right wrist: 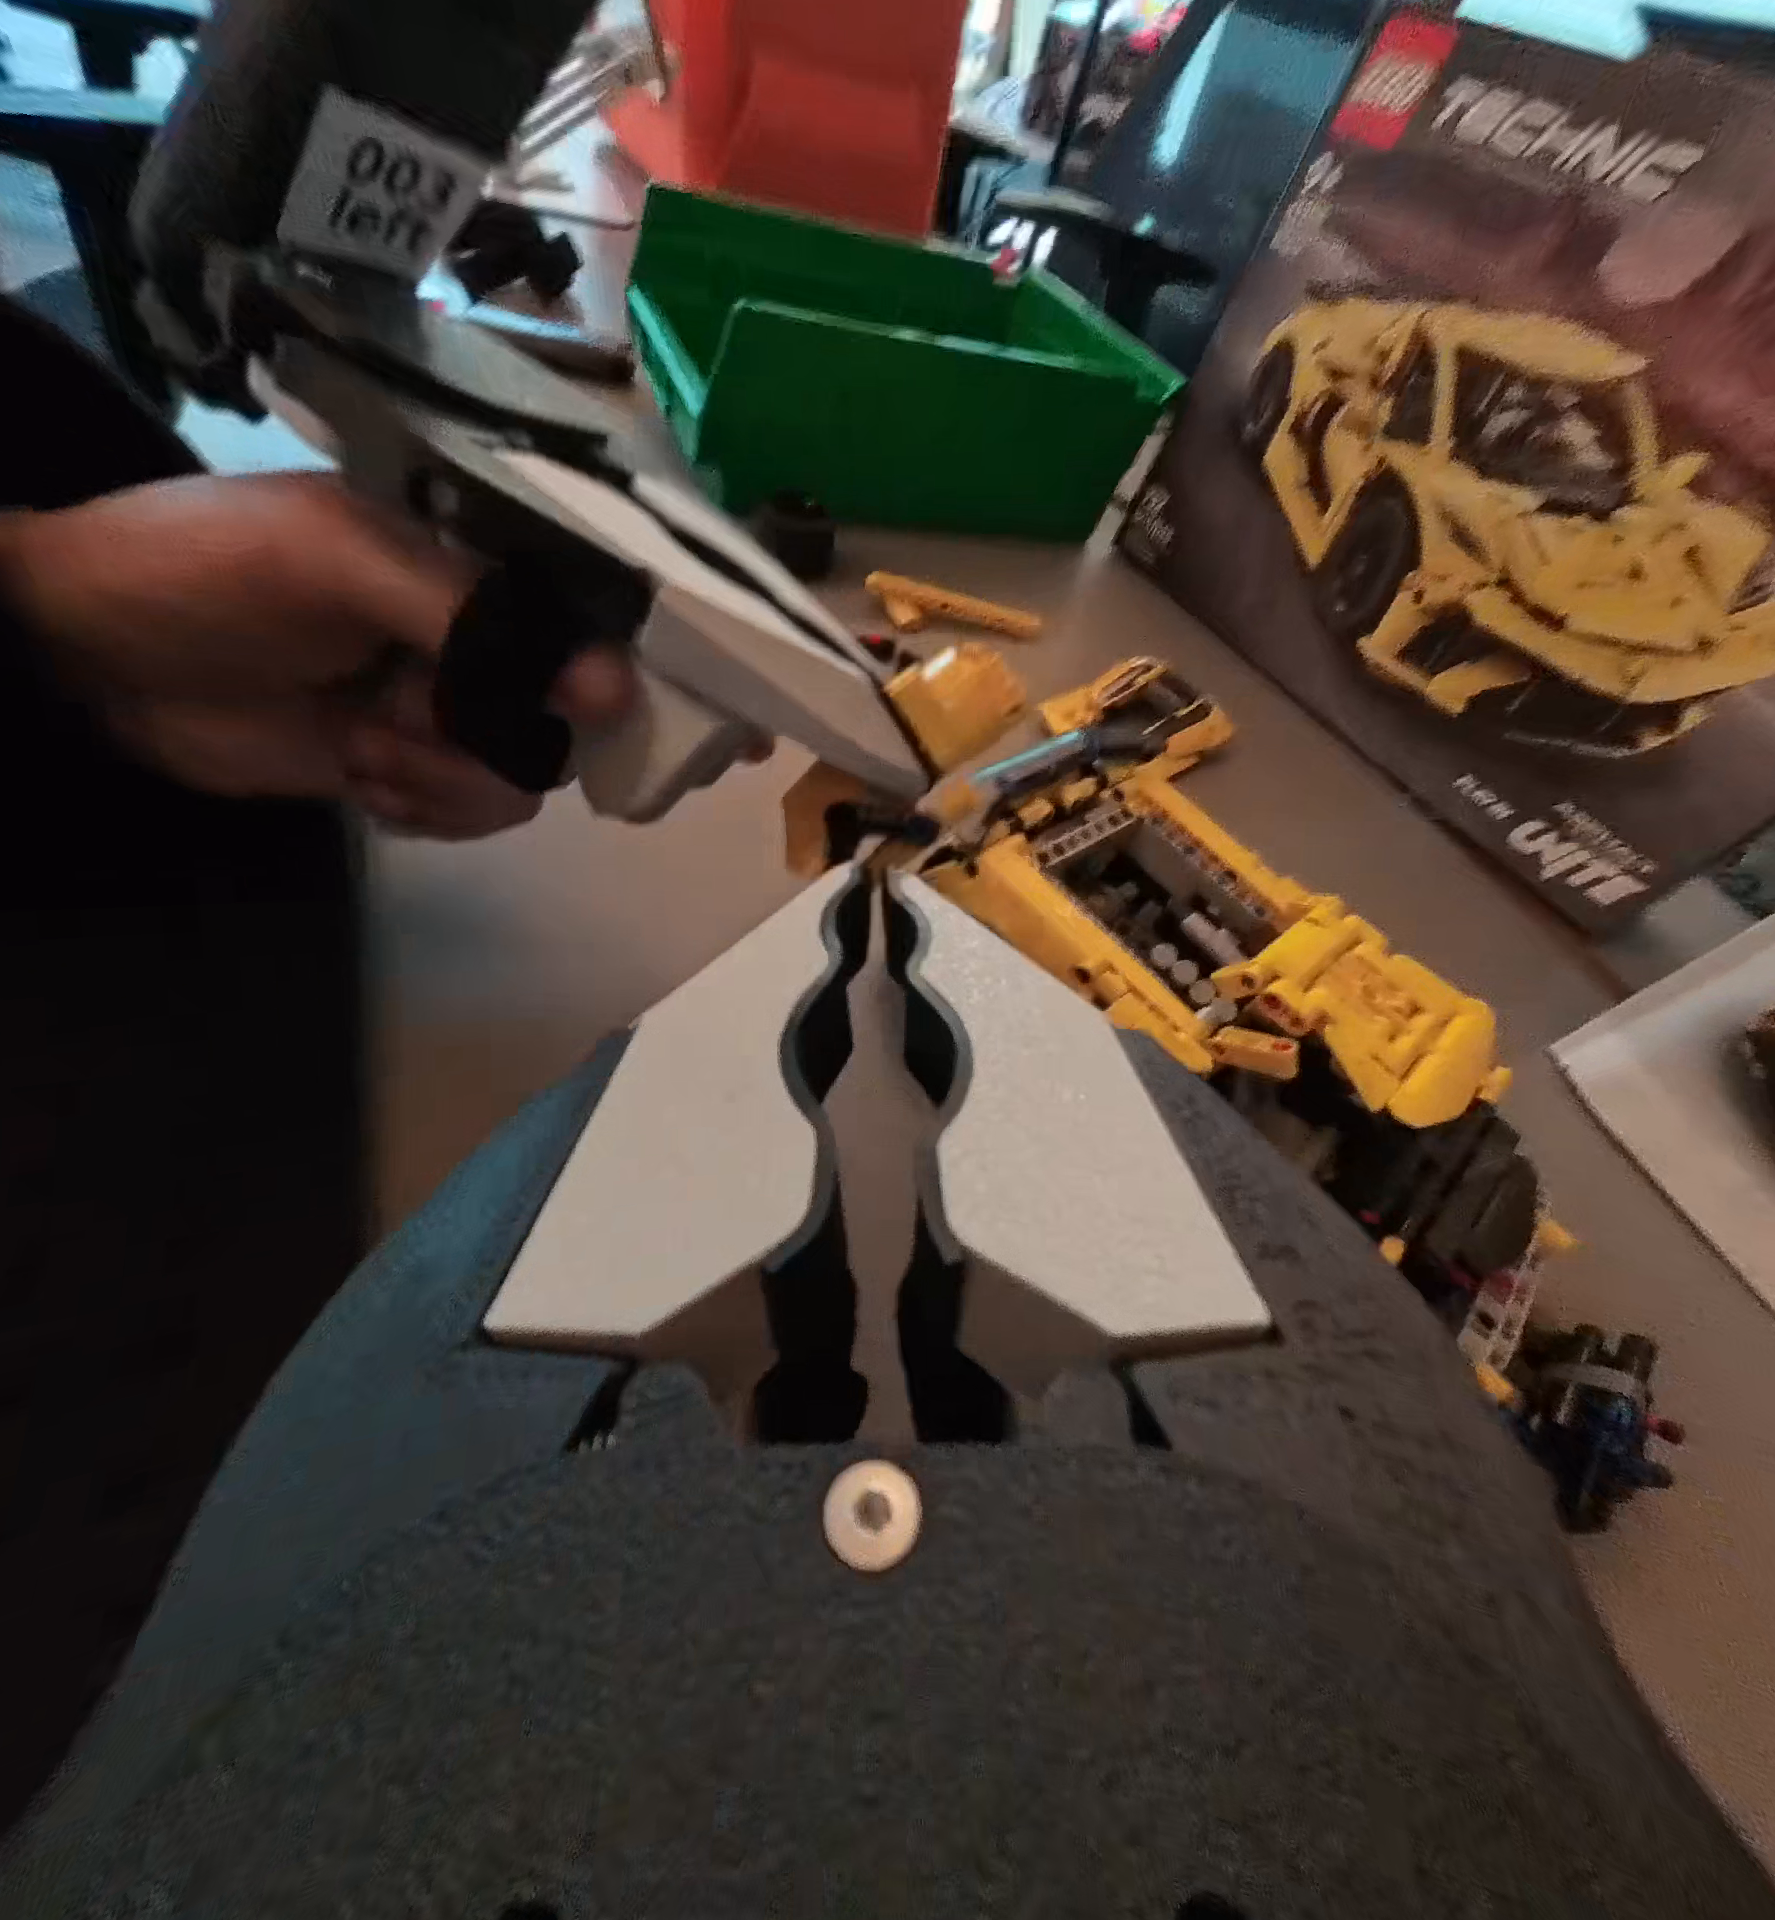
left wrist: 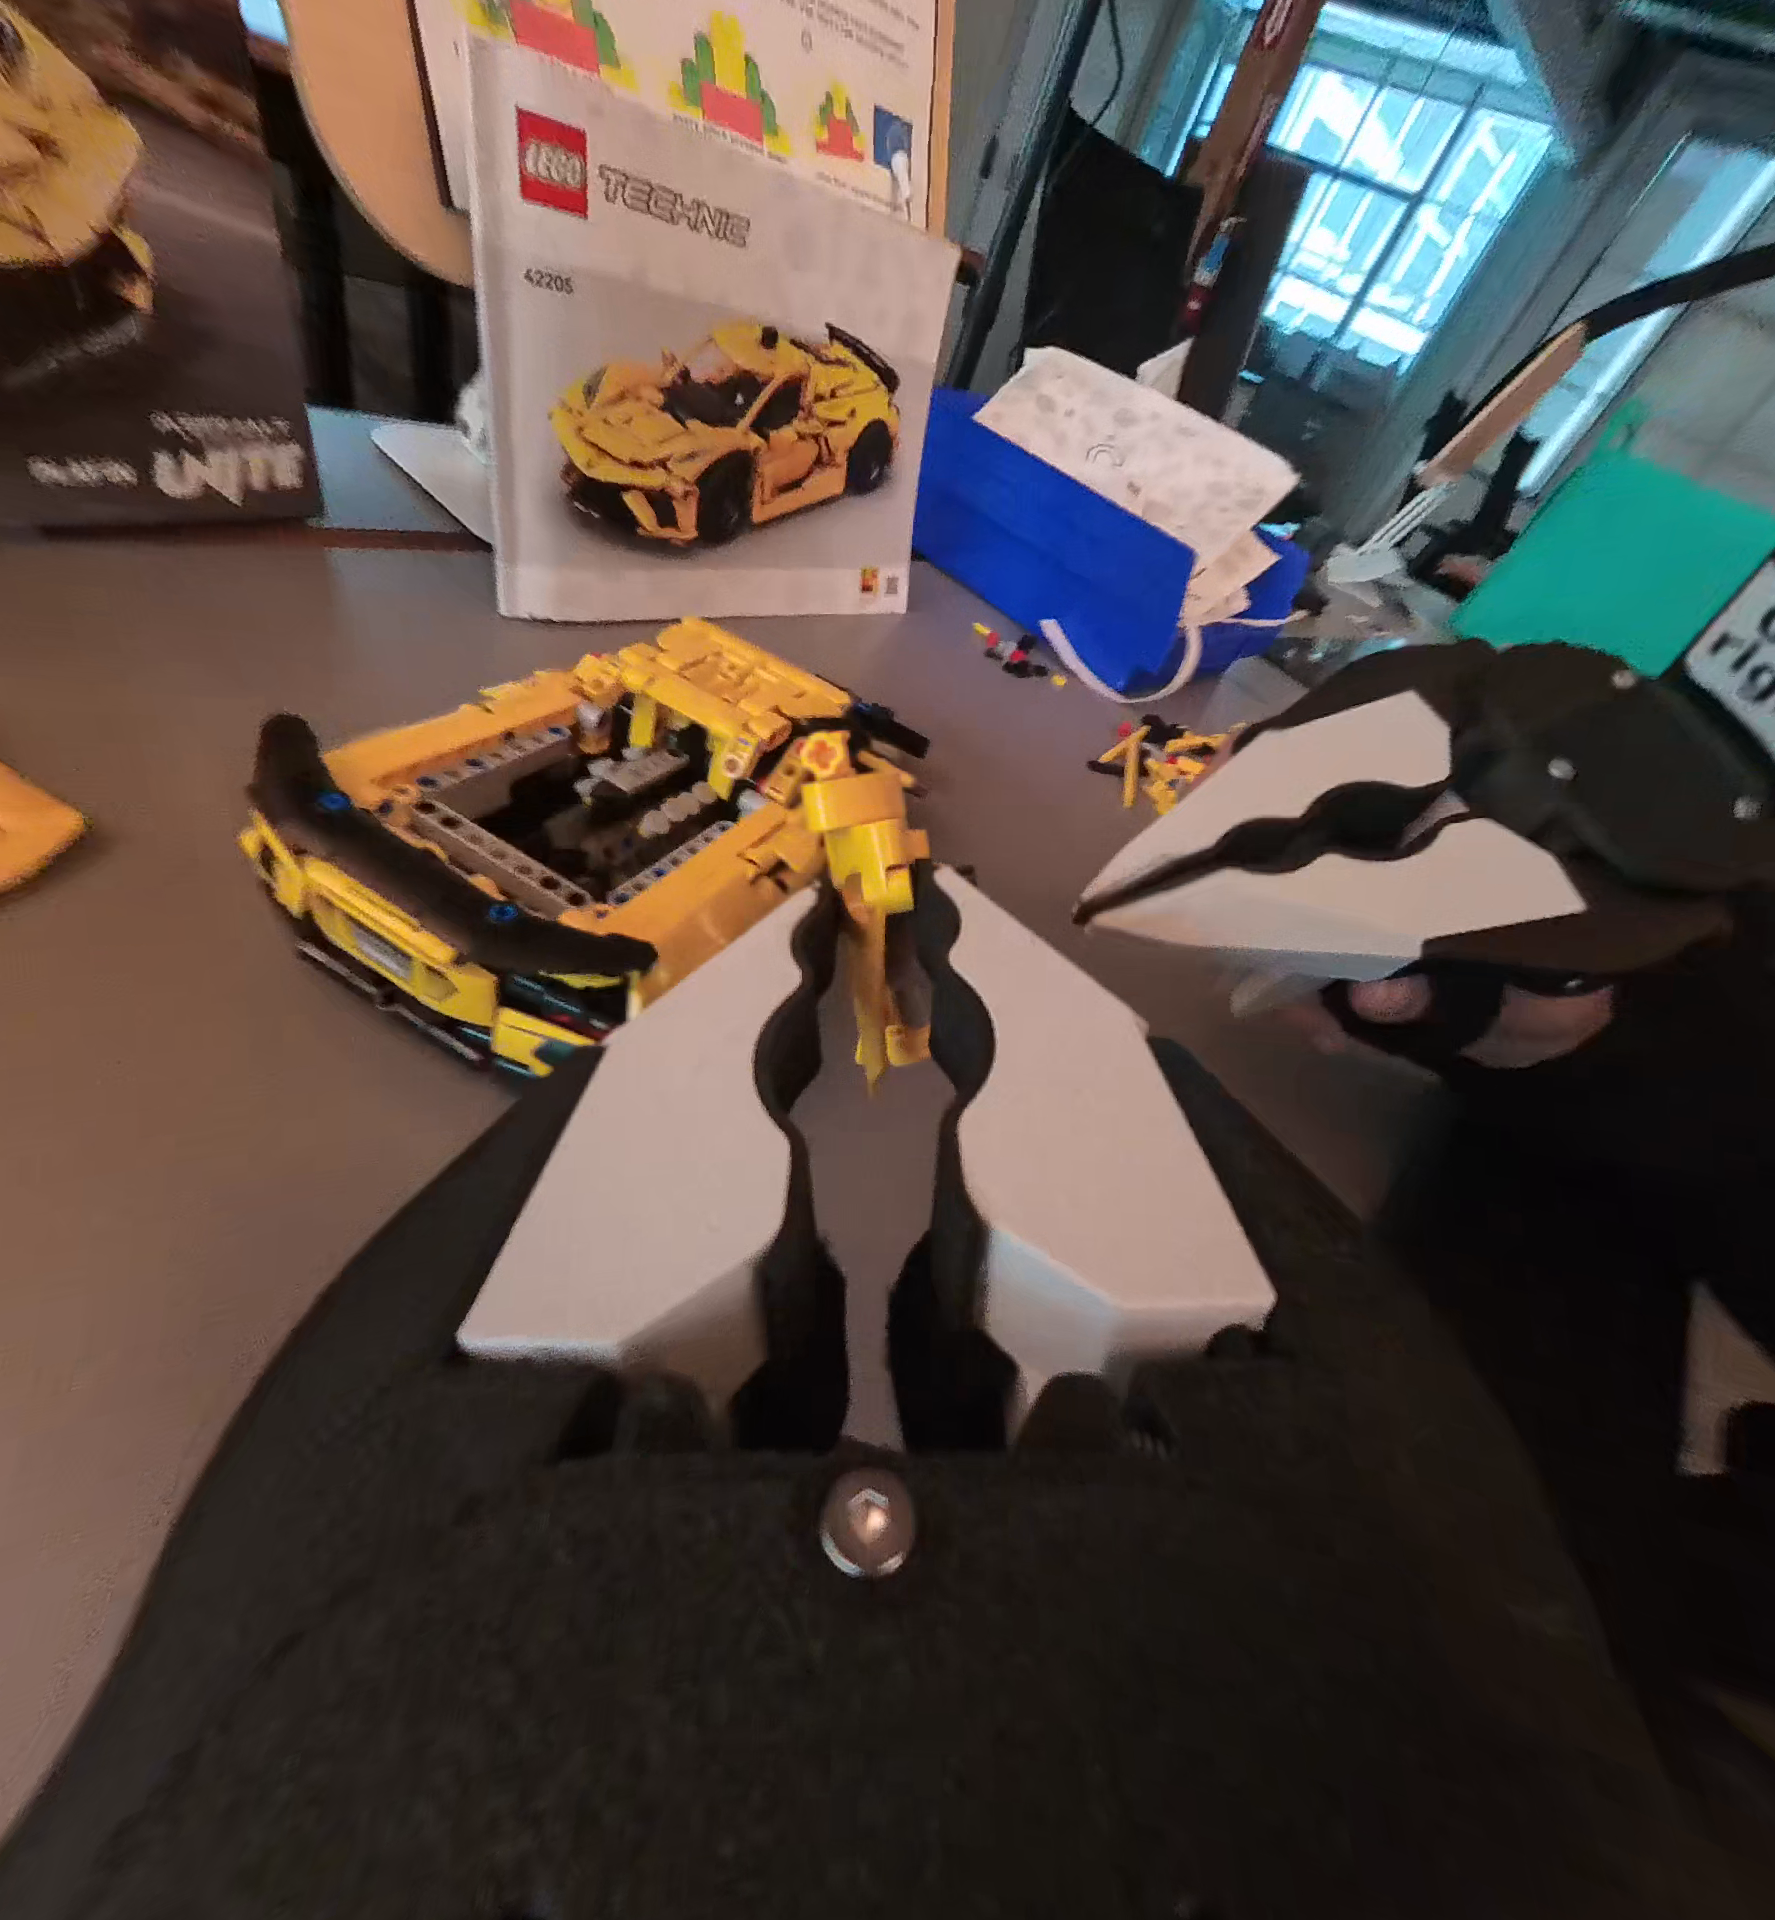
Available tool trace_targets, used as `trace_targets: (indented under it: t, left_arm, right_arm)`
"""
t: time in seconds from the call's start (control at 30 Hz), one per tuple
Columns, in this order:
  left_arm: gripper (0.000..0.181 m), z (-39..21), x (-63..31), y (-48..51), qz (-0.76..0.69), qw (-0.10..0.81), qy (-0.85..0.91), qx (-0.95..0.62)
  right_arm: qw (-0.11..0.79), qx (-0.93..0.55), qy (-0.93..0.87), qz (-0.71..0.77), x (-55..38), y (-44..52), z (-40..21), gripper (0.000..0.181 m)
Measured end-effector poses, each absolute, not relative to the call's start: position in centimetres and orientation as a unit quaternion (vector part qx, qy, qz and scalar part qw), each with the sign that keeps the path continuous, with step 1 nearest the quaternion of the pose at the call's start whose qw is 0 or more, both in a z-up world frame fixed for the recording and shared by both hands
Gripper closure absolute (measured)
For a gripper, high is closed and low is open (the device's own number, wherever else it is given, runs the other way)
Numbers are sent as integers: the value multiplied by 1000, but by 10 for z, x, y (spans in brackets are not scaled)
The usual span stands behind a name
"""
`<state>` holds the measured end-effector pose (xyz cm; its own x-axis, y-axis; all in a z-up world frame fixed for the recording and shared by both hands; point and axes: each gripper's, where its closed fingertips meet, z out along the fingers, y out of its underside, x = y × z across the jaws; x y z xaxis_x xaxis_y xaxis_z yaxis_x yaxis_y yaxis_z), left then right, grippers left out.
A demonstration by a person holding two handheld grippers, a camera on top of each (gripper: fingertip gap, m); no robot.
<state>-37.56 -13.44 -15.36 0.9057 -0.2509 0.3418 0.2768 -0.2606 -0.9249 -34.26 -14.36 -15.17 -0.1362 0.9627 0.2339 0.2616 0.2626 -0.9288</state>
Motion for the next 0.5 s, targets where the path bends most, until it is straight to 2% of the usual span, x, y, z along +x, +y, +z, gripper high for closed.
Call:
trace_targets:
  t: [0.07, 0.1, 0.5]
  left_arm:
    - [167, -148, -376, -135, -238, 616, -22, -750]
    - [167, -147, -378, -135, -230, 622, -25, -748]
    - [167, -141, -388, -134, -176, 651, -58, -736]
  right_arm:
    - [459, -492, -641, 368, -351, -145, -156, 160]
    - [450, -502, -639, 370, -355, -150, -159, 157]
    - [494, -580, -544, 352, -377, -148, -150, 167]
